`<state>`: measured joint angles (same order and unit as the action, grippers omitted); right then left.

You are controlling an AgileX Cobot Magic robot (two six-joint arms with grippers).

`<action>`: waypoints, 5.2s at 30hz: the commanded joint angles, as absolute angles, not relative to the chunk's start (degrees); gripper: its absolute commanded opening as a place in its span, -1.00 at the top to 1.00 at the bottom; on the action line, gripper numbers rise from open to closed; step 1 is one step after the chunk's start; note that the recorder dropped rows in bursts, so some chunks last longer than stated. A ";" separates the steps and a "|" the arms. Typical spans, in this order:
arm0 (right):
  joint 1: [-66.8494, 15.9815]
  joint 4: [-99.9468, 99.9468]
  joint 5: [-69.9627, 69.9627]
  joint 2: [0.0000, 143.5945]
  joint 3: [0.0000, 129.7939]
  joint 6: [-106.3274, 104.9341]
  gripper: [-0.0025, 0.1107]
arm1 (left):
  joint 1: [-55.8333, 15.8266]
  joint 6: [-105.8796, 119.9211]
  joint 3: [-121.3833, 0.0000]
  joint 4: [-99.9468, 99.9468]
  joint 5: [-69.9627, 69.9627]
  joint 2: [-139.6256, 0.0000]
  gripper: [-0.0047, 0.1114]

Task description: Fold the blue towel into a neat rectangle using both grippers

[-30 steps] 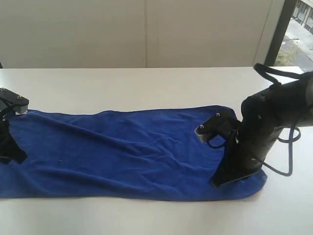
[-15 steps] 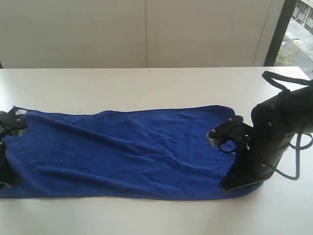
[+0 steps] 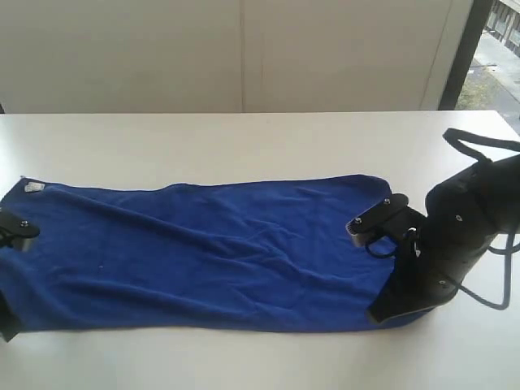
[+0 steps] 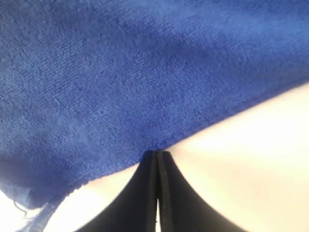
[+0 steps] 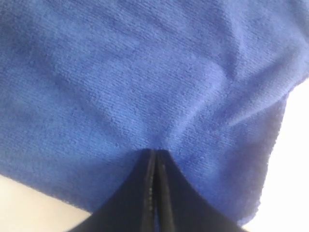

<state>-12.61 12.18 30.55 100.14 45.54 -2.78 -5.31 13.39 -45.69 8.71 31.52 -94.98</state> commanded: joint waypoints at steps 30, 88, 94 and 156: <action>-11.95 12.26 47.10 97.70 34.83 1.99 0.96 | -5.37 8.95 -45.17 8.64 28.33 -87.43 0.92; 2.38 4.87 36.52 122.78 83.58 -12.93 0.96 | -5.48 18.02 -42.07 -3.00 16.49 -89.33 0.92; 2.38 -0.49 33.23 118.71 84.07 -16.77 0.96 | -5.48 18.02 -42.07 -3.15 14.56 -89.88 0.92; 3.71 2.74 30.55 124.60 84.61 -15.16 0.96 | -5.34 11.58 -41.98 11.02 29.98 -93.25 0.92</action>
<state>3.03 2.78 30.61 124.47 84.46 -15.46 -5.31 12.25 -42.18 10.47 28.82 -93.39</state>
